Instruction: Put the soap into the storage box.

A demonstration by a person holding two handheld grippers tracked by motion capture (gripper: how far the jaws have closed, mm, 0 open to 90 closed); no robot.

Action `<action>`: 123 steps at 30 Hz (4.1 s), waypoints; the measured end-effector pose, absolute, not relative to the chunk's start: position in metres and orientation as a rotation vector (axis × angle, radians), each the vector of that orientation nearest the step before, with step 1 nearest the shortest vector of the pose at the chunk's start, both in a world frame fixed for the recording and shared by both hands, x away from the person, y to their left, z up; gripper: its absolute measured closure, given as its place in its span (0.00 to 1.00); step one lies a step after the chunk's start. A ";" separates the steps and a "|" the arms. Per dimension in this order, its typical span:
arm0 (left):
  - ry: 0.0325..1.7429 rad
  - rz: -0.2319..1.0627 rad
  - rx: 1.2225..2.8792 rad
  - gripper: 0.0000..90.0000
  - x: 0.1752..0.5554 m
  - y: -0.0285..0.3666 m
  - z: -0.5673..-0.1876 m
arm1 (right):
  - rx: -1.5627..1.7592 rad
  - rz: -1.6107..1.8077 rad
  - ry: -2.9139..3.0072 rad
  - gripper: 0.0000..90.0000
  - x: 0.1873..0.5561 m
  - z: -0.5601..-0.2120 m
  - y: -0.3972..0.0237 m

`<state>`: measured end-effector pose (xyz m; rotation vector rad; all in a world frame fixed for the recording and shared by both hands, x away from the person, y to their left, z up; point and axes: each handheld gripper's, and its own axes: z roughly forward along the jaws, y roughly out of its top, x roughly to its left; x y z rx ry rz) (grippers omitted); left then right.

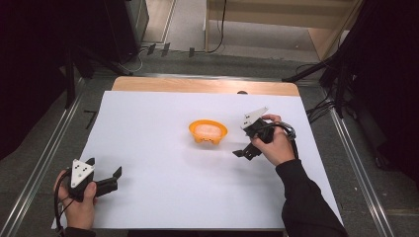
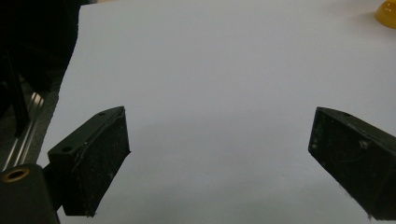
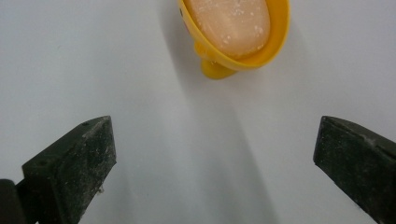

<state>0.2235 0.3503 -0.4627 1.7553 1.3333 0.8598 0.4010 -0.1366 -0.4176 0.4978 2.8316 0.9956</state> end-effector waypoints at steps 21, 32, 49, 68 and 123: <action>1.332 0.859 1.755 0.06 0.224 0.350 -0.463 | 0.576 1.010 2.788 0.00 0.372 -0.431 -0.168; 1.334 0.864 1.759 0.06 0.224 0.350 -0.463 | 0.638 1.018 2.763 0.00 0.356 -0.444 -0.188; 1.333 0.867 1.763 0.06 0.224 0.349 -0.463 | 0.710 1.064 2.709 0.00 0.334 -0.454 -0.209; 1.331 0.865 1.765 0.06 0.224 0.349 -0.463 | 0.791 1.050 2.675 0.00 0.313 -0.468 -0.236; 1.336 0.866 1.773 0.06 0.224 0.349 -0.463 | 0.973 1.223 2.444 0.00 0.244 -0.488 -0.333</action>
